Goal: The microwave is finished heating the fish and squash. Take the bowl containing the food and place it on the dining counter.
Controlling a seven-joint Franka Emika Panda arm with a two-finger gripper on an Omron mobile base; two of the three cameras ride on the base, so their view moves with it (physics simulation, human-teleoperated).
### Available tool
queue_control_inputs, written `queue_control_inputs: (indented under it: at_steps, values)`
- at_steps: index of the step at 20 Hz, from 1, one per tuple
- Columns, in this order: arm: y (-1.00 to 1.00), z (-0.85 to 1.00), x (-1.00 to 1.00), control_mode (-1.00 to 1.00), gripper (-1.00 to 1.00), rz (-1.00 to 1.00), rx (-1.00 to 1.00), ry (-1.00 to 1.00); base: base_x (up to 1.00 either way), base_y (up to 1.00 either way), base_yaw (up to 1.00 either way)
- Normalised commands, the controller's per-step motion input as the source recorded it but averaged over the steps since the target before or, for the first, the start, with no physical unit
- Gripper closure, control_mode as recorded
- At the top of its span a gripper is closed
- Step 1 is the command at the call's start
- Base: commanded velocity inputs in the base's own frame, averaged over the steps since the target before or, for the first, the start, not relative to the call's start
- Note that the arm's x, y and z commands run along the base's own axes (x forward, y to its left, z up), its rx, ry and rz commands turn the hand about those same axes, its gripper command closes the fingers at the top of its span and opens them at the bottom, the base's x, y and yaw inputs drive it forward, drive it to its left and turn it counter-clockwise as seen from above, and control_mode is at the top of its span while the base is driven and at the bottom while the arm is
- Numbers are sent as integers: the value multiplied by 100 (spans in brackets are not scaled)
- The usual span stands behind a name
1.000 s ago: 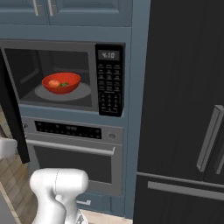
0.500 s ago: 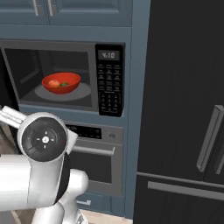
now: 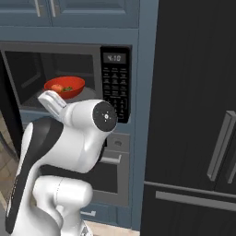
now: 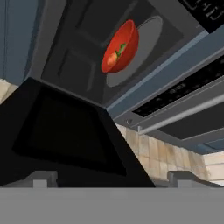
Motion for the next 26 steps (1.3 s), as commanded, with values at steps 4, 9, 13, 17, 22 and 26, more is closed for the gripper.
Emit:
queue_control_inputs:
  at_steps: [4, 9, 13, 17, 22, 26]
  values:
    - [63, -18, 61, -100, -100, 1, 22, 12, 0, 0, 0]
    - [70, -1, 30, -100, -100, 6, 23, 18, 0, 0, 0]
    - [82, 0, 7, -100, -100, 12, 17, 21, 0, 0, 0]
    - [96, 0, 0, -100, -100, 17, 13, 21, 0, 0, 0]
    - [100, 0, -1, -100, -100, 22, 10, 21, 0, 0, 0]
    - [100, 0, -11, -100, -100, 25, 14, 17, 0, 0, 0]
